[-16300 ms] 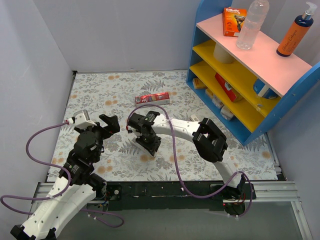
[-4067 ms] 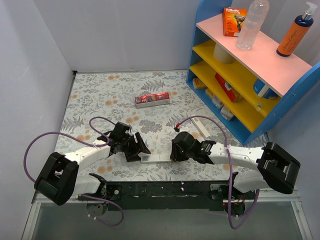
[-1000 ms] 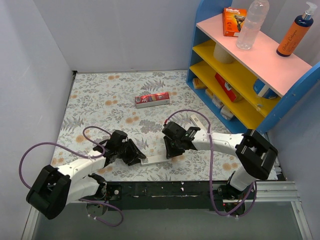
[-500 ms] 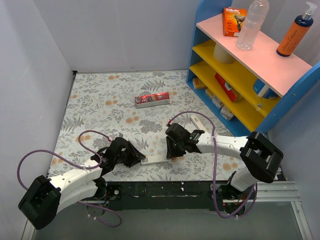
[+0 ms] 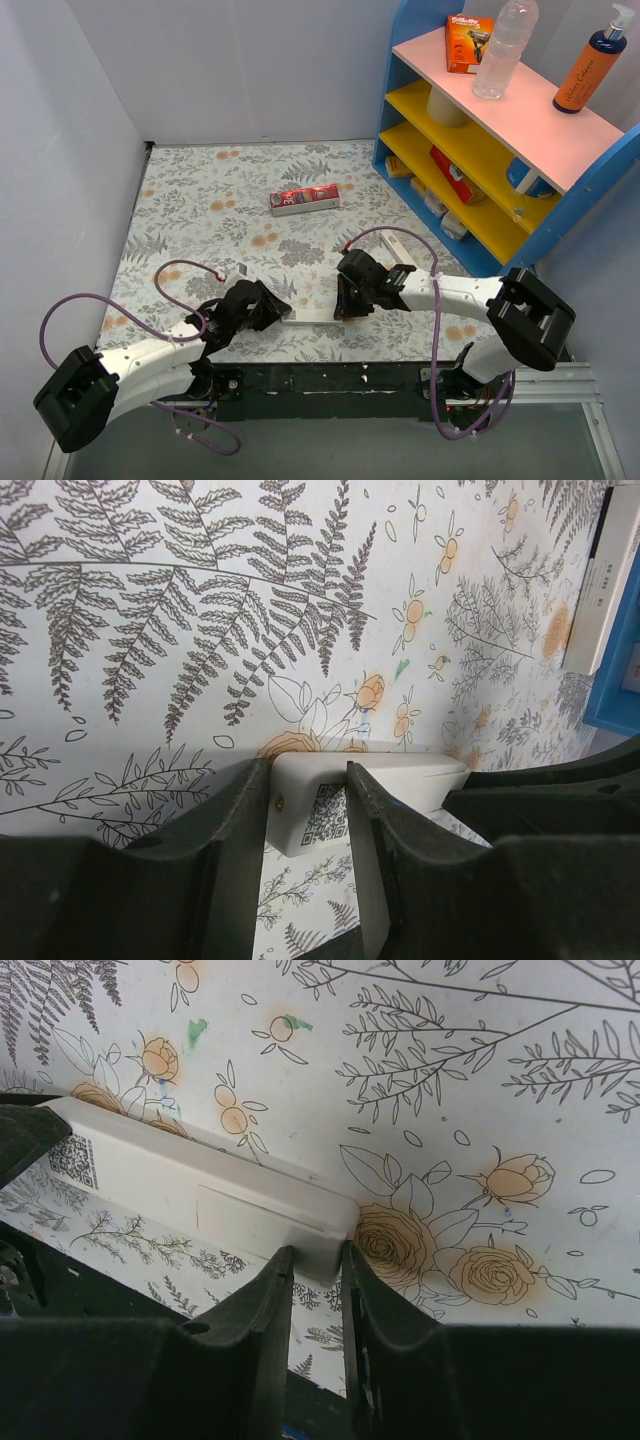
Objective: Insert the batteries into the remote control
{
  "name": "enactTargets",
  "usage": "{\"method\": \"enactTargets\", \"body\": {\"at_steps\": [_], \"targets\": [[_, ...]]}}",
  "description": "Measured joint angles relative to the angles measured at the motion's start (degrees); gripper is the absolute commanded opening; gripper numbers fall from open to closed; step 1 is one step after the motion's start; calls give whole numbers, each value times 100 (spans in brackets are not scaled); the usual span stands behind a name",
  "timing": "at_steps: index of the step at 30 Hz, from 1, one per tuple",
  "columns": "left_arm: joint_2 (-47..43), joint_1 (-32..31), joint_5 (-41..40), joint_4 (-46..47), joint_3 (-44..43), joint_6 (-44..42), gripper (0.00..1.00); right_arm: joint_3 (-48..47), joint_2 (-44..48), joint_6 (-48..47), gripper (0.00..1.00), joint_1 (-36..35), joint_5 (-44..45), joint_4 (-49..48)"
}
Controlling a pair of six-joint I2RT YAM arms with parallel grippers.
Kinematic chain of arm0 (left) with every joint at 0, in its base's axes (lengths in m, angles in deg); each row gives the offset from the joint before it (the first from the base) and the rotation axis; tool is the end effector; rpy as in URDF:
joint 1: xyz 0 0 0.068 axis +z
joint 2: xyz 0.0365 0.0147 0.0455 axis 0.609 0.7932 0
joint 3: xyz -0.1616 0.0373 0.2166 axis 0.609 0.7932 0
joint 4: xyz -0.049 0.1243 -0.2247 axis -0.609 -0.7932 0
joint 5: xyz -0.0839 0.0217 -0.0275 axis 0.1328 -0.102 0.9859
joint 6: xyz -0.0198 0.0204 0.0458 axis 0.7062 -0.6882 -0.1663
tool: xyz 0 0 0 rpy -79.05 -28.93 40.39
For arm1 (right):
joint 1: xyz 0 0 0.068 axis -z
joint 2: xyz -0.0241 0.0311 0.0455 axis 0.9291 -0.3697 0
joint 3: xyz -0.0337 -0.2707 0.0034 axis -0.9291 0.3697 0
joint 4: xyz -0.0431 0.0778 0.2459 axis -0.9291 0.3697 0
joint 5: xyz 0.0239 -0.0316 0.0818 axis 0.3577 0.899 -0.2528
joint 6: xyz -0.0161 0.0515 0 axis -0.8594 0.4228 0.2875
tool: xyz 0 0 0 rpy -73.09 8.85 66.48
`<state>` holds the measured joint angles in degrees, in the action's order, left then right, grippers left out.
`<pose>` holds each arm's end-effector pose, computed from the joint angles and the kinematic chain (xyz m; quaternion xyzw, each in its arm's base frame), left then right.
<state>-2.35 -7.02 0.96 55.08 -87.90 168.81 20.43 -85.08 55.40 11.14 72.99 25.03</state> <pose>0.1193 -0.1125 0.1337 -0.5093 0.7669 -0.3674 0.1323 0.1548 0.2395 0.1668 -0.0644 0.9520 0.2384 0.1808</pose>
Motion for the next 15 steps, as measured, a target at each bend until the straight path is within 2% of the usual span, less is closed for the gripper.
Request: {"method": "enactTargets", "body": {"at_steps": [8, 14, 15], "targets": [[-168, -85, -184, 76, 127, 57, 18, -118, 4, -177, 26, 22, 20, 164], [-37, -103, -396, -533, -365, 177, 27, -396, -114, -527, 34, 17, 76, 531], [48, -98, -450, -586, -481, 173, 31, -404, -111, -575, 37, 17, 81, 546]]}}
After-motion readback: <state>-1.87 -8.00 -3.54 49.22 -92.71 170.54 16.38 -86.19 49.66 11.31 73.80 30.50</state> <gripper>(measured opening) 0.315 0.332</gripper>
